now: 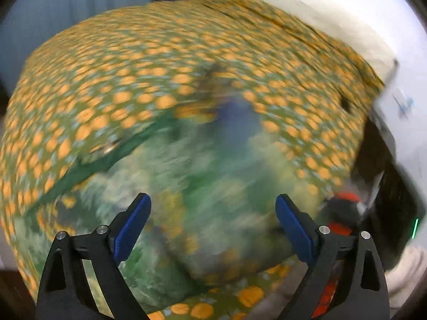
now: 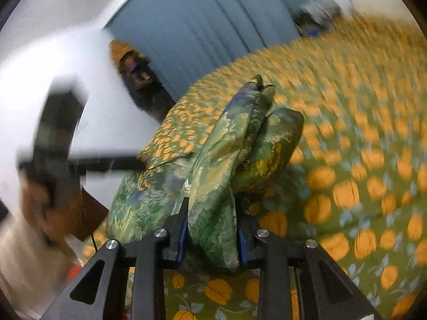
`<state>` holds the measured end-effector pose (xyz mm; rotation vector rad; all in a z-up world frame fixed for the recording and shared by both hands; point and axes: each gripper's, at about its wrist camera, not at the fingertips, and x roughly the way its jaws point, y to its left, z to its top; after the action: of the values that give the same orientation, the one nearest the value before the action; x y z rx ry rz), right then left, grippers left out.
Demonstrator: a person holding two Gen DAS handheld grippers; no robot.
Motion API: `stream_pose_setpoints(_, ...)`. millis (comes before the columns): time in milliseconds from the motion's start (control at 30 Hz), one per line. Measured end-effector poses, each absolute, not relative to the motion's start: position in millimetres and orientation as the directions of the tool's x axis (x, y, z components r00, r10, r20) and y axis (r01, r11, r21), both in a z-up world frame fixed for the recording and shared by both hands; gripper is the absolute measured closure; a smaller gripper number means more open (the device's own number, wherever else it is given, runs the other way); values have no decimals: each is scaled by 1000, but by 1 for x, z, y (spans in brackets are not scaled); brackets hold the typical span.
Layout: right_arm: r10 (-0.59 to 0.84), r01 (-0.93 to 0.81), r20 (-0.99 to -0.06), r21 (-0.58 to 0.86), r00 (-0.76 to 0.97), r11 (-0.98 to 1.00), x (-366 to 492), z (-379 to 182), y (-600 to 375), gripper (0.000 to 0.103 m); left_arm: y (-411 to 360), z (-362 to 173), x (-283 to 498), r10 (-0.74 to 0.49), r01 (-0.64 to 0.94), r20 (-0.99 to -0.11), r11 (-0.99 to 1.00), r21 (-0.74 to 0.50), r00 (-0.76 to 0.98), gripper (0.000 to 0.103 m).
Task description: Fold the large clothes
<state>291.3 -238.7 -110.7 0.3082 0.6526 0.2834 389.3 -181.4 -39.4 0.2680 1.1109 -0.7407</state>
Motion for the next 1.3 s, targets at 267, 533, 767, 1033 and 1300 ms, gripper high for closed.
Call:
stream_pose_setpoints(267,304,-370,-553,-9,776,929,270,-93,-118,74,-208,-67,385,-5,670,-952,711,213,307,18)
stream_pose_setpoints(533,368,-412,-554,49,747,910,263,-89,-120,54,-143,-60,405,-146,550,-958,835,14,246,77)
stream_pose_setpoints(767,476,-393,-548,270,688,879,267,-74,-180,46,-28,-36,419,-243,461,-927,883,-89,287,77)
stream_pose_setpoints(1033,462,-447,-691,219,556,867,340,-104,-123,82,88,-69,428,-276,338,-908,927,-165,314,75)
stream_pose_setpoints(1300,427,-551,-743,95,515,829,376,-131,-35,82,152,-120,431,-314,265,-899,935,-236,307,73)
